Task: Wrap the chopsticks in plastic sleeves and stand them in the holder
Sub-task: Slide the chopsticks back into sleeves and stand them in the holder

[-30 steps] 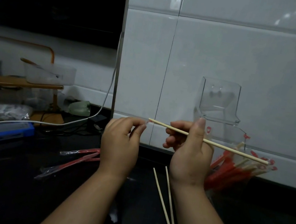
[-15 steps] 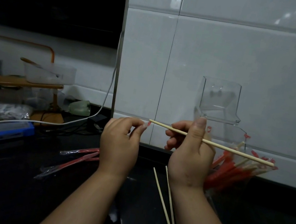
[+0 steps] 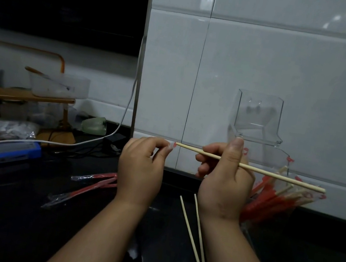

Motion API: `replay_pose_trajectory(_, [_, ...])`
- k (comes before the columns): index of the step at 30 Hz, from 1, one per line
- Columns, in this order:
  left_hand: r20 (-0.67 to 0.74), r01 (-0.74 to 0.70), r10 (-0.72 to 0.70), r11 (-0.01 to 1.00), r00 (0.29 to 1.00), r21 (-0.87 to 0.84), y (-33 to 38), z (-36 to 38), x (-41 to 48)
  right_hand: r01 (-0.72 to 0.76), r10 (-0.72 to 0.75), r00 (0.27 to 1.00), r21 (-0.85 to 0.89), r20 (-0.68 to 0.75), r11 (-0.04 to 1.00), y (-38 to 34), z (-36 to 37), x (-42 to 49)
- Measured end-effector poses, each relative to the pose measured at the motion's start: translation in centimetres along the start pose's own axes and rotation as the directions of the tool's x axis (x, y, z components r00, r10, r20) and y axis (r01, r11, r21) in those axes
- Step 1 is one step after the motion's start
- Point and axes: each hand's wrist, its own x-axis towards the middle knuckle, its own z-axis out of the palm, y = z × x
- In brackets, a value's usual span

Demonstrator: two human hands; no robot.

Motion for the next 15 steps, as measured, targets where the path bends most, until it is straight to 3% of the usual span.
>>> replay_pose_trajectory(15, [0.004,-0.040,0.040,0.998,0.999,0.043,-0.43,0.31,0.00,-0.001,0.002,1.000,-0.030,0.011,1.000,0.08,0.05,-0.02])
